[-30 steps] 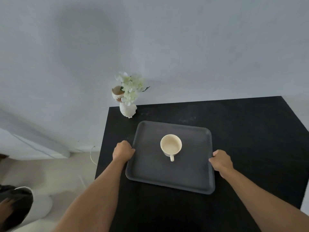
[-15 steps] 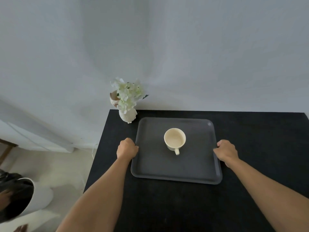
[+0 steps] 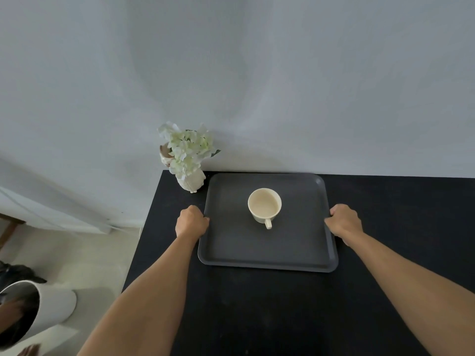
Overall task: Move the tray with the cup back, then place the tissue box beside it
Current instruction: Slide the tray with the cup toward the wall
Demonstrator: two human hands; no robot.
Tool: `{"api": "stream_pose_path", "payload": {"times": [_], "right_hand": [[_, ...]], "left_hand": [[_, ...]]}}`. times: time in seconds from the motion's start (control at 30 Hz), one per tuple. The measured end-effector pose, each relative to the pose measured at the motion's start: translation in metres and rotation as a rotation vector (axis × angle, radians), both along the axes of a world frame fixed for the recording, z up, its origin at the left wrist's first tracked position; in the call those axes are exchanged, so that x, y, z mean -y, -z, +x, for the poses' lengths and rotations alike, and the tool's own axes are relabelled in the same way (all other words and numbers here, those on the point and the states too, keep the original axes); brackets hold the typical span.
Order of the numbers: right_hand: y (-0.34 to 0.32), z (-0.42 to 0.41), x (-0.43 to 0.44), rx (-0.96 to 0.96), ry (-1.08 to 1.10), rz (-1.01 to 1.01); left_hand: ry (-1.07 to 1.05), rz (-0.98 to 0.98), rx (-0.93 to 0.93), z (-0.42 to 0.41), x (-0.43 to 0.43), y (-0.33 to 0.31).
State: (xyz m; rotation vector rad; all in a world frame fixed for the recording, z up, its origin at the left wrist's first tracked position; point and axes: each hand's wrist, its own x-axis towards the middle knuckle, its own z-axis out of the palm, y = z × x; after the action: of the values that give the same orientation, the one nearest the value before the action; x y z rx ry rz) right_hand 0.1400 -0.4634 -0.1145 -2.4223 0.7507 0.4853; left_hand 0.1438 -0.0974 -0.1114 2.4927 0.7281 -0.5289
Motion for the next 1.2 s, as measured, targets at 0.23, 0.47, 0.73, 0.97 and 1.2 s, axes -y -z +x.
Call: {"api": "stream_pose_path", "payload": {"times": [0.23,0.47,0.73,0.97,1.2], "right_hand": [[0.001,0.009,-0.001,0.005,-0.006,-0.013],[0.002,0.012,-0.003,0.001,-0.008,-0.012],[0.003,0.015,-0.003,-0.009,0.003,0.008],[0.003,0.015,-0.001,-0.019,-0.030,0.006],[-0.010,0.003,0.007,-0.061,-0.147,0.030]], "left_hand": [[0.008,0.021,-0.001,0.009,-0.001,0.002],[0.015,0.043,-0.001,0.016,-0.002,0.003],[0.022,0.068,-0.009,0.021,-0.003,0.007],[0.022,0.104,-0.009,0.016,0.006,0.004],[-0.020,0.106,0.019,-0.006,0.023,-0.013]]}}
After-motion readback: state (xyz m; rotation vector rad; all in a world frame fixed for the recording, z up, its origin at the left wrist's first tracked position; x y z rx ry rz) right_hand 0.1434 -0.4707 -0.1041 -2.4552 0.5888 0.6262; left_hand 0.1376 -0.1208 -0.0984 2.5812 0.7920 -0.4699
